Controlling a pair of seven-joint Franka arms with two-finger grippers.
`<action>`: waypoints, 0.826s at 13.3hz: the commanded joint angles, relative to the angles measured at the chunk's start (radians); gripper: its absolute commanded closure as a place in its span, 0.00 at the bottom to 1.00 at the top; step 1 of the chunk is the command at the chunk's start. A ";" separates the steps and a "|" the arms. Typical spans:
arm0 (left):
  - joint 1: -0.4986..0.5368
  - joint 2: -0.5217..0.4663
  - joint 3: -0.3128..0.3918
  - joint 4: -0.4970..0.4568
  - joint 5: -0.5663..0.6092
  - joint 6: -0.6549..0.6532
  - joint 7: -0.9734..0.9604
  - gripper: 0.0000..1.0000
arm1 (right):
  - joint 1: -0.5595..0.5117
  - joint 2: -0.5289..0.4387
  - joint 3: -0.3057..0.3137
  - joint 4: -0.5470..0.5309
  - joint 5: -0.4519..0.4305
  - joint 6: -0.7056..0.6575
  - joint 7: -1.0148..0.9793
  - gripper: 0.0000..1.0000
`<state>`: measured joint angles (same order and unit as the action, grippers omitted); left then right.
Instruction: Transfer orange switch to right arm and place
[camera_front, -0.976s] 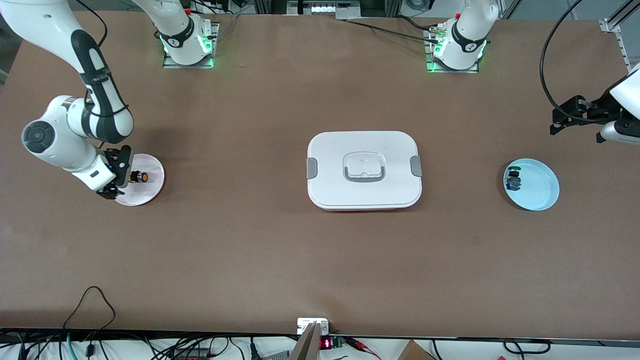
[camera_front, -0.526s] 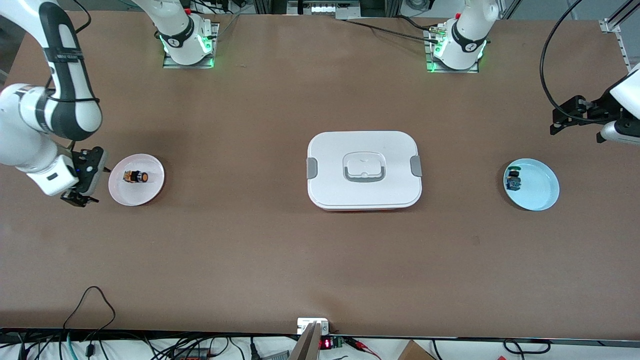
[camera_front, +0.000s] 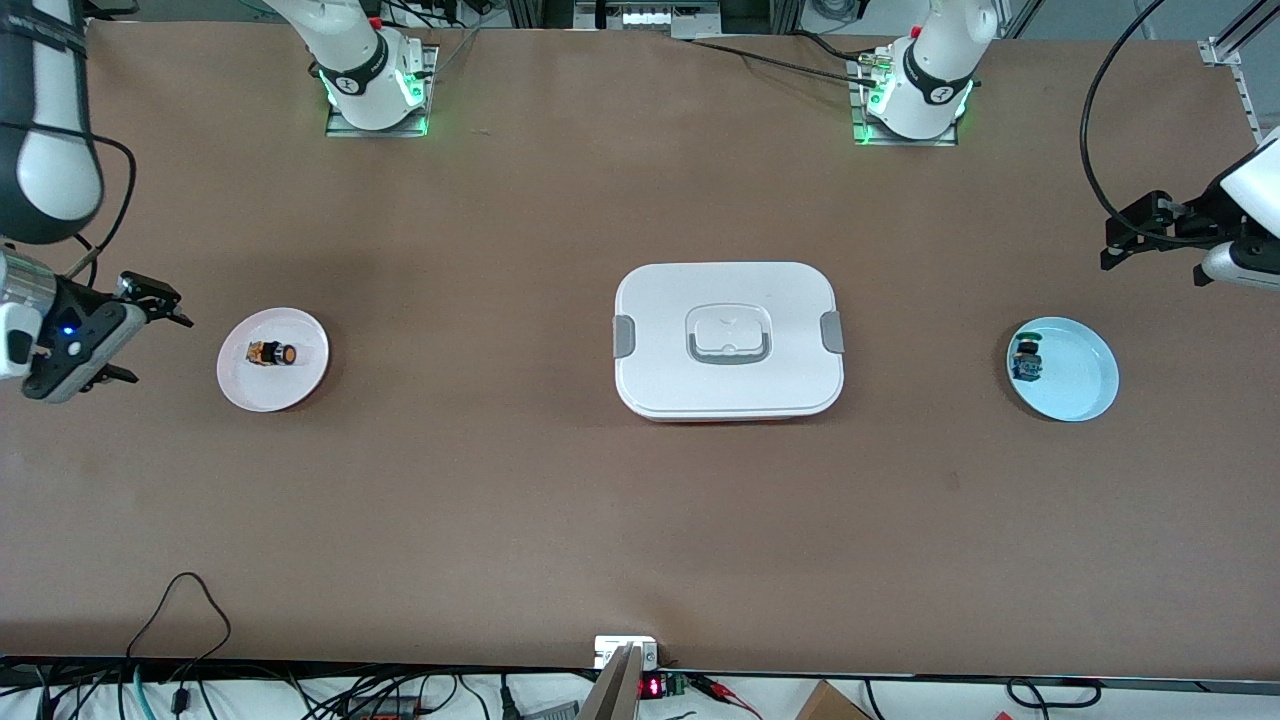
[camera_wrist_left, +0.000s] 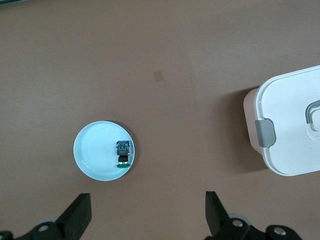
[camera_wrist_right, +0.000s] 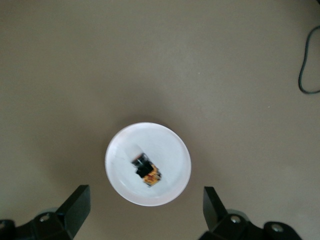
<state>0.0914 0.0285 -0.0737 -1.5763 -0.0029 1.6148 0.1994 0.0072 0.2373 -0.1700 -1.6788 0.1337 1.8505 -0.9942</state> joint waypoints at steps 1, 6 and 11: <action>0.002 0.018 -0.001 0.032 0.003 -0.004 0.015 0.00 | -0.001 -0.024 0.000 0.027 0.055 -0.083 0.249 0.00; 0.002 0.016 -0.001 0.032 0.003 -0.004 0.015 0.00 | 0.043 -0.049 0.000 0.092 0.099 -0.295 0.712 0.00; 0.002 0.016 -0.001 0.032 0.001 -0.004 0.015 0.00 | 0.082 -0.036 0.004 0.123 -0.017 -0.361 0.875 0.00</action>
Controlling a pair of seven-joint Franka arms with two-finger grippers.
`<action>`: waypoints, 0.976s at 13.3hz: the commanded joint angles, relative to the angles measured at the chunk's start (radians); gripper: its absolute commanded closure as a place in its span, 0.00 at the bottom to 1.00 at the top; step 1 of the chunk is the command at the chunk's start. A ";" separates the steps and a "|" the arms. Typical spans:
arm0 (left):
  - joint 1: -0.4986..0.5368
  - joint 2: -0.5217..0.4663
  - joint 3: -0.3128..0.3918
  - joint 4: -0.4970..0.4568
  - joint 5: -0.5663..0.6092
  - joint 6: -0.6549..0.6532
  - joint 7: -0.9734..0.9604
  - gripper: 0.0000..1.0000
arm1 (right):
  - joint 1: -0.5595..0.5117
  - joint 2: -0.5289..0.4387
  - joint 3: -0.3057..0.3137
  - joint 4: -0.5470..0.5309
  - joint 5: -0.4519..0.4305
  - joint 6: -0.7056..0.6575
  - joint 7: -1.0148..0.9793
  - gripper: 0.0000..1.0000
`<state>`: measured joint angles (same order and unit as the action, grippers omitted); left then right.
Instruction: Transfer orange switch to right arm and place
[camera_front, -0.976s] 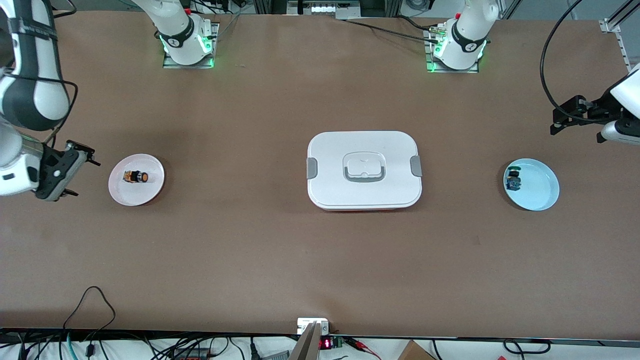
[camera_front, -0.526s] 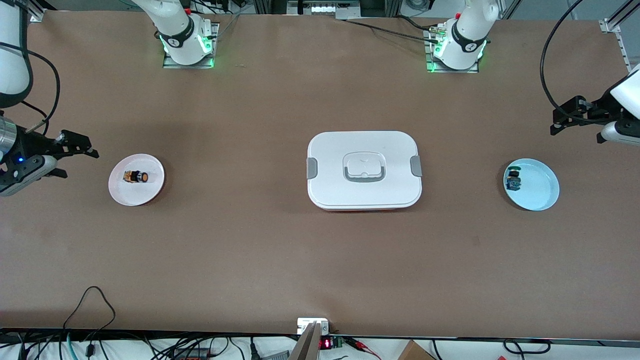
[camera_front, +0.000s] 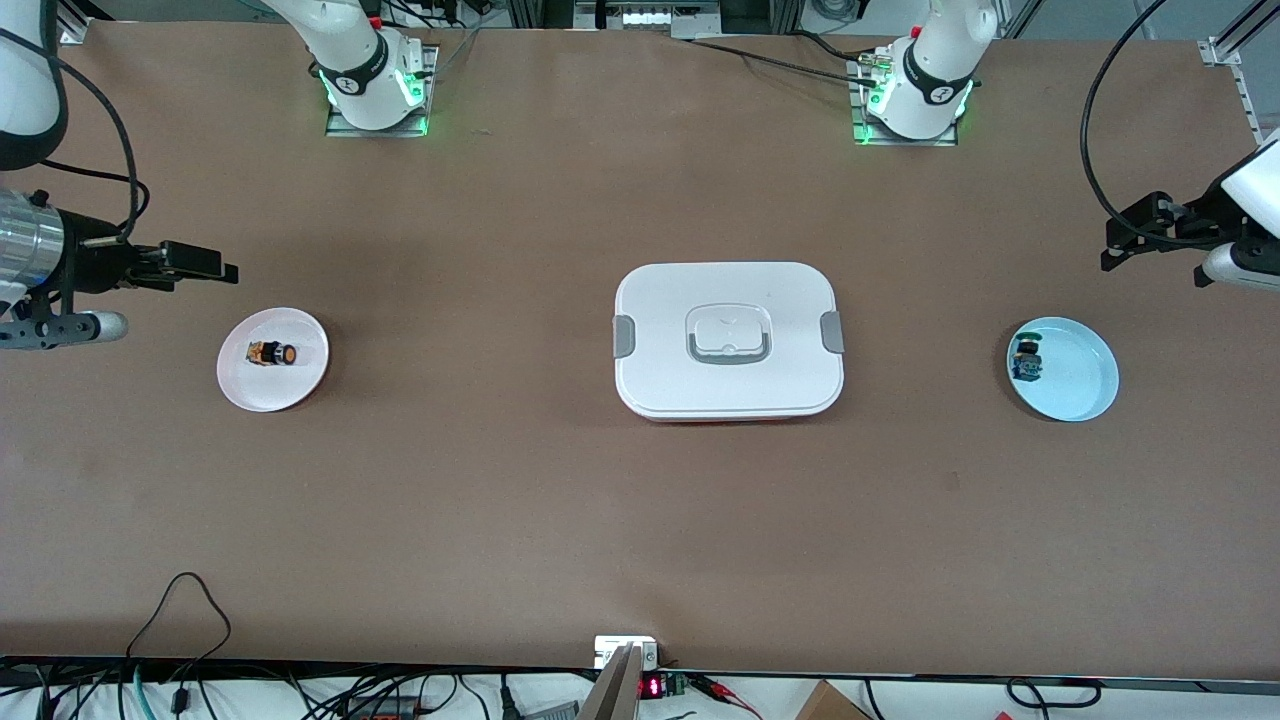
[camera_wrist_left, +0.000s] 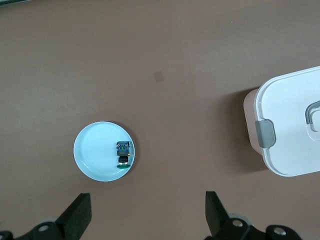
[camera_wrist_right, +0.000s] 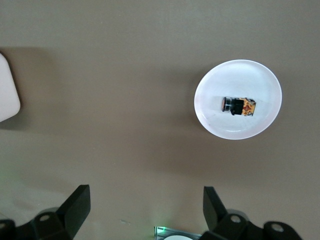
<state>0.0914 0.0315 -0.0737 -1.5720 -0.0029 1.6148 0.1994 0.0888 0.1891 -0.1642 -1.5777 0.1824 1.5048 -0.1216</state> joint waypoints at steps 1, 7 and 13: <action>0.002 0.013 -0.001 0.027 0.001 -0.004 0.015 0.00 | -0.014 0.012 -0.009 0.022 -0.078 -0.008 -0.021 0.00; 0.002 0.015 -0.001 0.027 0.001 -0.004 0.015 0.00 | -0.032 0.004 0.000 0.021 -0.209 0.086 0.032 0.00; 0.002 0.015 -0.001 0.027 0.001 -0.004 0.015 0.00 | 0.023 -0.066 0.003 -0.076 -0.239 0.221 0.169 0.00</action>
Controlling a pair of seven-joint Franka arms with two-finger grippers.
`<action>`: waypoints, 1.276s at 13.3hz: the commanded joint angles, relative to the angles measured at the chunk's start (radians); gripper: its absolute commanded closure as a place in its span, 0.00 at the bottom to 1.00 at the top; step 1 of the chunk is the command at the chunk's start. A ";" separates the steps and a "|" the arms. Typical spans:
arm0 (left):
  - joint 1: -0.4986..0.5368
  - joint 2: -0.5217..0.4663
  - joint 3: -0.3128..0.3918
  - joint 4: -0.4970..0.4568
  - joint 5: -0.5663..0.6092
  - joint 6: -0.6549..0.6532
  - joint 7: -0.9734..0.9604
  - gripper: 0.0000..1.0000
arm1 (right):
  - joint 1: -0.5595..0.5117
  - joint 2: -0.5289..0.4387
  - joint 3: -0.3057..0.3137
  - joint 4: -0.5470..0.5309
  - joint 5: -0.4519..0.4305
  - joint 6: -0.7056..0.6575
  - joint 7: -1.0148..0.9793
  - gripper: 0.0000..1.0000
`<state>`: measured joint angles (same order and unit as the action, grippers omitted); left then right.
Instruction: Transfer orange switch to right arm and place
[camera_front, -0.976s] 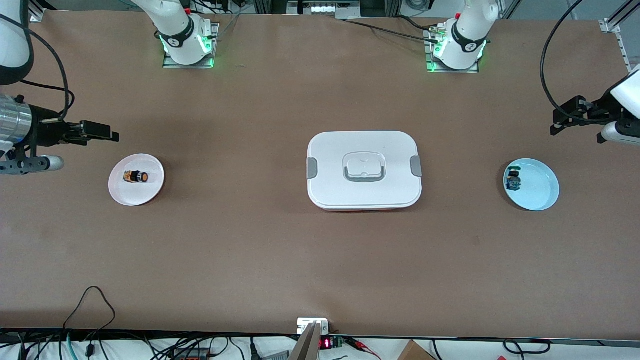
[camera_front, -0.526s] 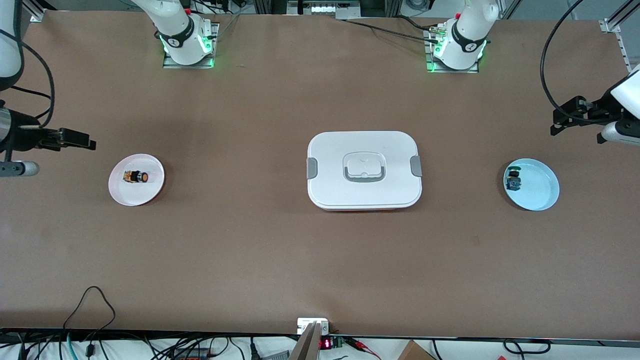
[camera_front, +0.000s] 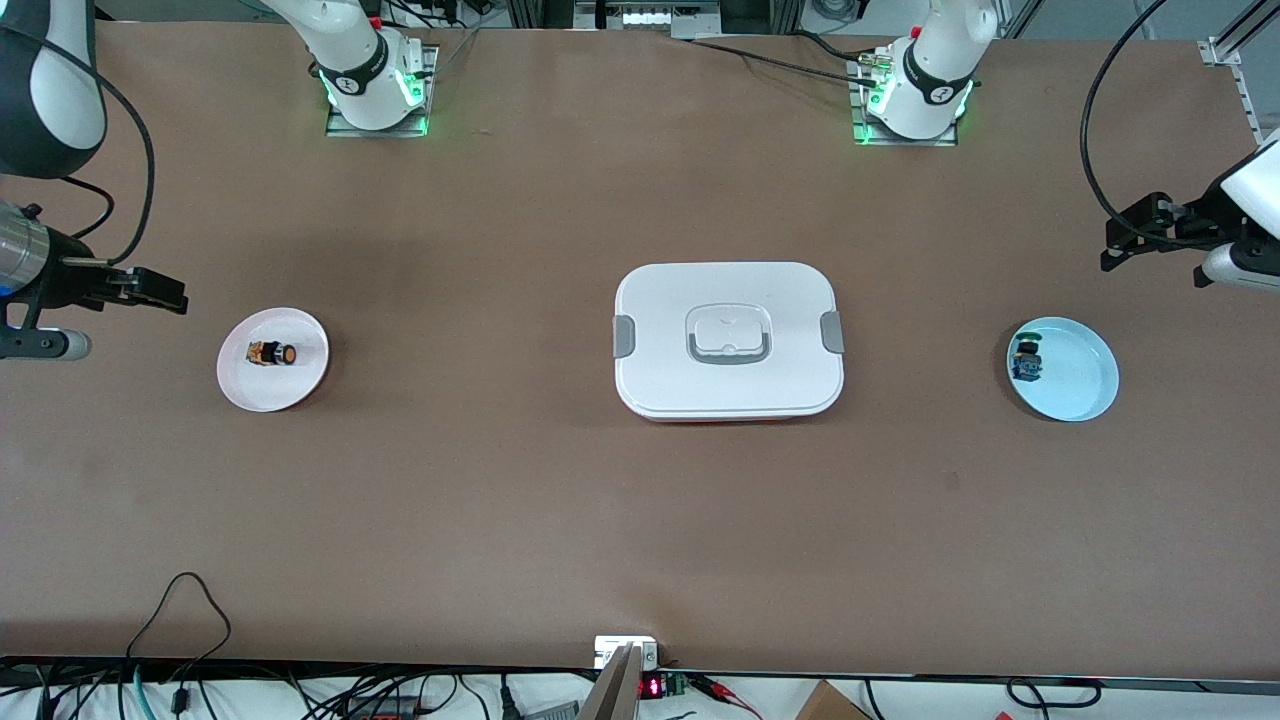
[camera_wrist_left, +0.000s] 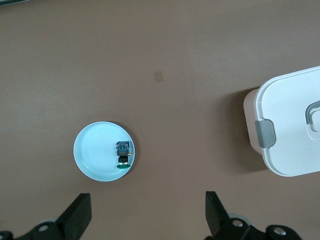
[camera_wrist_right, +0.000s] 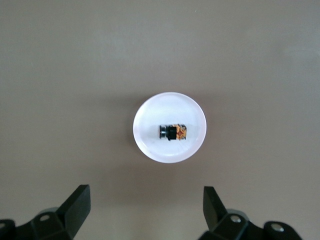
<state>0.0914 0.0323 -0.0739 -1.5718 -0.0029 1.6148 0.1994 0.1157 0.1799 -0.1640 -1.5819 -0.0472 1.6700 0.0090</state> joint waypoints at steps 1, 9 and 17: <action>0.002 0.012 -0.001 0.027 0.001 -0.004 0.015 0.00 | -0.007 -0.060 0.001 -0.073 -0.010 0.048 0.014 0.00; 0.002 0.014 -0.001 0.027 0.001 -0.004 0.014 0.00 | 0.002 -0.054 -0.002 0.032 -0.010 -0.033 -0.043 0.00; 0.002 0.014 -0.001 0.027 0.001 -0.004 0.015 0.00 | -0.005 -0.085 -0.011 0.094 0.032 -0.136 -0.050 0.00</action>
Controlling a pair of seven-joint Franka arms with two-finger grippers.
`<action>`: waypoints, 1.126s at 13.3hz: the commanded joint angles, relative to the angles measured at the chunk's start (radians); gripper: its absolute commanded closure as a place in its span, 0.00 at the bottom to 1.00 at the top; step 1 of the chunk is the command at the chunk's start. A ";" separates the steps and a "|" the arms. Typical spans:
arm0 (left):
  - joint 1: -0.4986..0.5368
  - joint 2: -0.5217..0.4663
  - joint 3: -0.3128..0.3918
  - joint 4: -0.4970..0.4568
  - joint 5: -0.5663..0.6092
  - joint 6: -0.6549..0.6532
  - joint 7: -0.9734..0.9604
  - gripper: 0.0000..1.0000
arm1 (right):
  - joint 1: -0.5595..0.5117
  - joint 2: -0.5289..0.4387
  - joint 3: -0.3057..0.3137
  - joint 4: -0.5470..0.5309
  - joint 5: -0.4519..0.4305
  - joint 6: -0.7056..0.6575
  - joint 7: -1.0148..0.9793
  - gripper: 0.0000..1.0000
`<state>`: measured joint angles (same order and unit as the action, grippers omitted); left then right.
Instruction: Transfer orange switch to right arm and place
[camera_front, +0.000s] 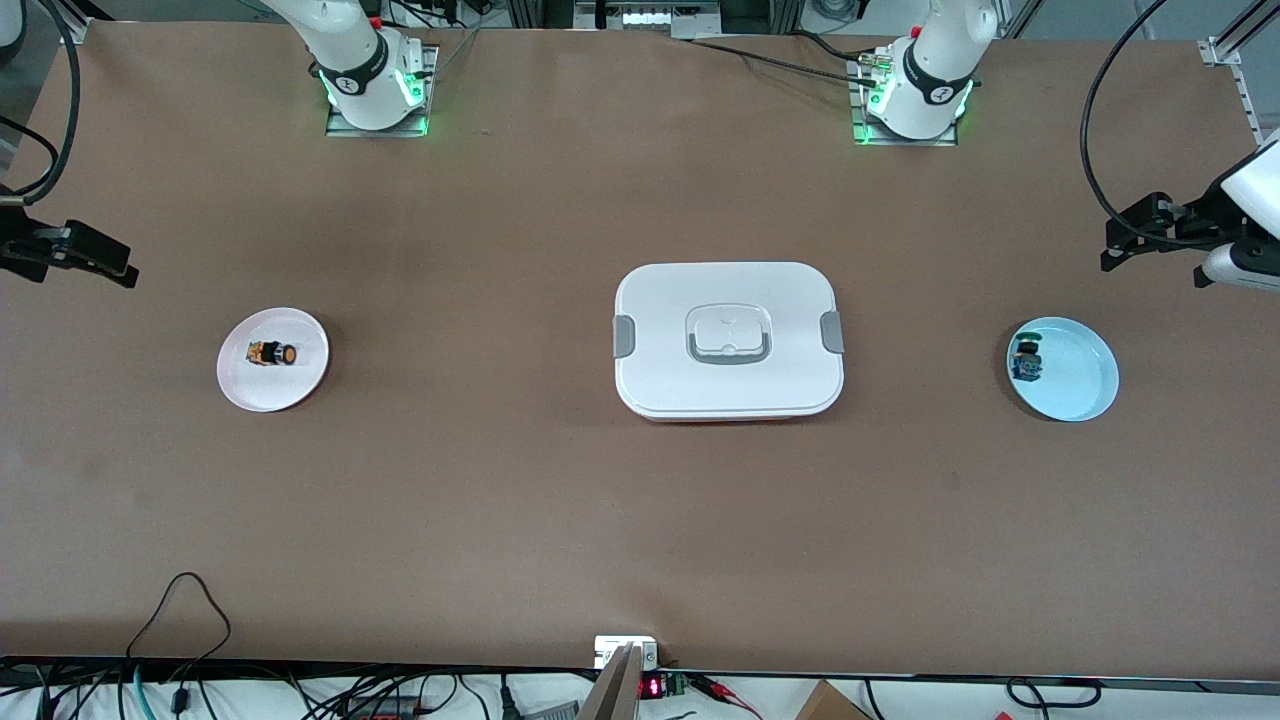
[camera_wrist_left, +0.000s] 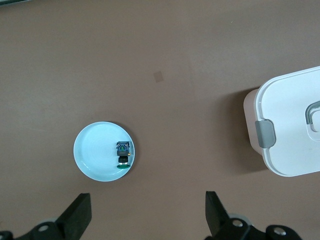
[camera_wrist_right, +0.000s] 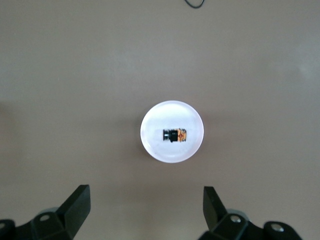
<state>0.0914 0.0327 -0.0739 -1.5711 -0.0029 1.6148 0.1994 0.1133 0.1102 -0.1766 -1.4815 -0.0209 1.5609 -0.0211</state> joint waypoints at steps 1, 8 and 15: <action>0.002 0.012 -0.001 0.026 0.001 -0.004 0.014 0.00 | -0.003 -0.017 0.002 -0.014 0.006 -0.025 -0.019 0.00; 0.002 0.012 -0.001 0.026 0.001 -0.004 0.014 0.00 | -0.003 -0.073 0.002 -0.091 0.010 0.053 -0.011 0.00; -0.001 0.012 -0.003 0.026 0.001 -0.004 0.014 0.00 | 0.002 -0.070 0.005 -0.074 0.006 0.048 -0.011 0.00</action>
<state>0.0912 0.0327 -0.0751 -1.5709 -0.0029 1.6148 0.1994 0.1149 0.0455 -0.1749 -1.5550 -0.0203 1.6063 -0.0219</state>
